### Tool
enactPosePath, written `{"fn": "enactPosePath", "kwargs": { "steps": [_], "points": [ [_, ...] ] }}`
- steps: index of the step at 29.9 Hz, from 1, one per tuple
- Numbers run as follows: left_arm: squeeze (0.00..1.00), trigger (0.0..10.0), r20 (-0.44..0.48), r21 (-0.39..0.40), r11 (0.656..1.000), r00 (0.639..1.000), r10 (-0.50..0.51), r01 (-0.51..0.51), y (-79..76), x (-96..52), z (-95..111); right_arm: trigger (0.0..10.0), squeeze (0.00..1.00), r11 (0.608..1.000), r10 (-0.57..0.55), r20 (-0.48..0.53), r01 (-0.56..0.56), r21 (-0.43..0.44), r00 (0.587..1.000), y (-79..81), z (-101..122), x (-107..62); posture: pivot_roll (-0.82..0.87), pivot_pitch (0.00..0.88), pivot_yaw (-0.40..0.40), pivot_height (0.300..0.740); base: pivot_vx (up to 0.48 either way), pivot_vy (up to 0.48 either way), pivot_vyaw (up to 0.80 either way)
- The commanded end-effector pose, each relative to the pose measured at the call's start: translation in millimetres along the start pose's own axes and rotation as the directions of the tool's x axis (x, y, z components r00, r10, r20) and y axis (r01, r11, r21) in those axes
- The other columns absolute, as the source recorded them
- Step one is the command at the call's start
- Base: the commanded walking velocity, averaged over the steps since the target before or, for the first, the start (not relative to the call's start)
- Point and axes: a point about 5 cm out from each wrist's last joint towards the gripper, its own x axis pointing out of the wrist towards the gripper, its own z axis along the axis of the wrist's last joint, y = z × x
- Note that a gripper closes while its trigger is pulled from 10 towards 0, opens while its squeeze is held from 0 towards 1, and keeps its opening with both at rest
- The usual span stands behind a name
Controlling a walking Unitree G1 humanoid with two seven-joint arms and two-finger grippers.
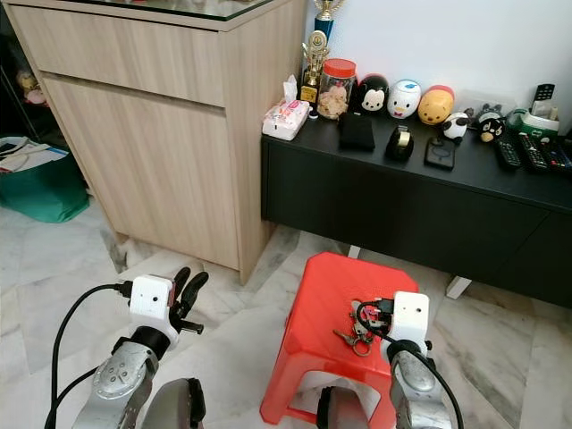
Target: Hang keys on a hook
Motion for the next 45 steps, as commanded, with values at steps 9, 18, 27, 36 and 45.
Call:
{"fn": "enactPosePath", "kwargs": {
  "steps": [9, 18, 27, 36, 45],
  "points": [
    [0.0, 10.0, -0.008, 0.002, 1.0, 1.0, -0.004, 0.004, -0.8, -0.6, 0, 10.0, 0.0, 0.999, 0.016, -0.095, -0.019, -0.038, 0.995, 1.2, -8, 0.9, -0.02, 0.0, -0.081, 0.591, 0.0, 0.0, 0.0],
    [0.0, 10.0, -0.013, 0.009, 1.0, 1.0, 0.001, -0.001, -0.3, -0.8, -1, 10.0, 0.0, 0.997, 0.025, -0.177, -0.038, -0.073, 0.984, 0.0, -17, -0.1, -0.02, 0.0, -0.082, 0.591, 0.203, 0.0, 0.0],
    [0.0, 10.0, -0.013, 0.011, 1.0, 1.0, 0.002, -0.002, -0.1, -0.8, -1, 10.0, 0.0, 0.993, 0.069, -0.201, -0.086, -0.077, 0.977, 5.0, -20, 0.0, -0.02, 0.0, -0.083, 0.591, 0.27, 0.0, 0.0],
    [0.0, 10.0, -0.014, 0.014, 1.0, 1.0, 0.006, -0.006, 0.1, -0.4, -1, 10.0, 0.0, 0.979, 0.151, -0.265, -0.181, -0.092, 0.952, 11.1, -29, -0.4, -0.02, 0.0, -0.083, 0.591, 0.088, 0.0, 0.0],
    [0.0, 10.0, -0.009, 0.012, 1.0, 1.0, 0.003, -0.003, -0.9, 0.2, -1, 10.0, 0.0, 0.971, 0.173, -0.31, -0.215, -0.108, 0.935, 13.4, -41, -0.4, -0.02, 0.0, -0.083, 0.591, 0.0, 0.0, 0.0]
  ]
}}
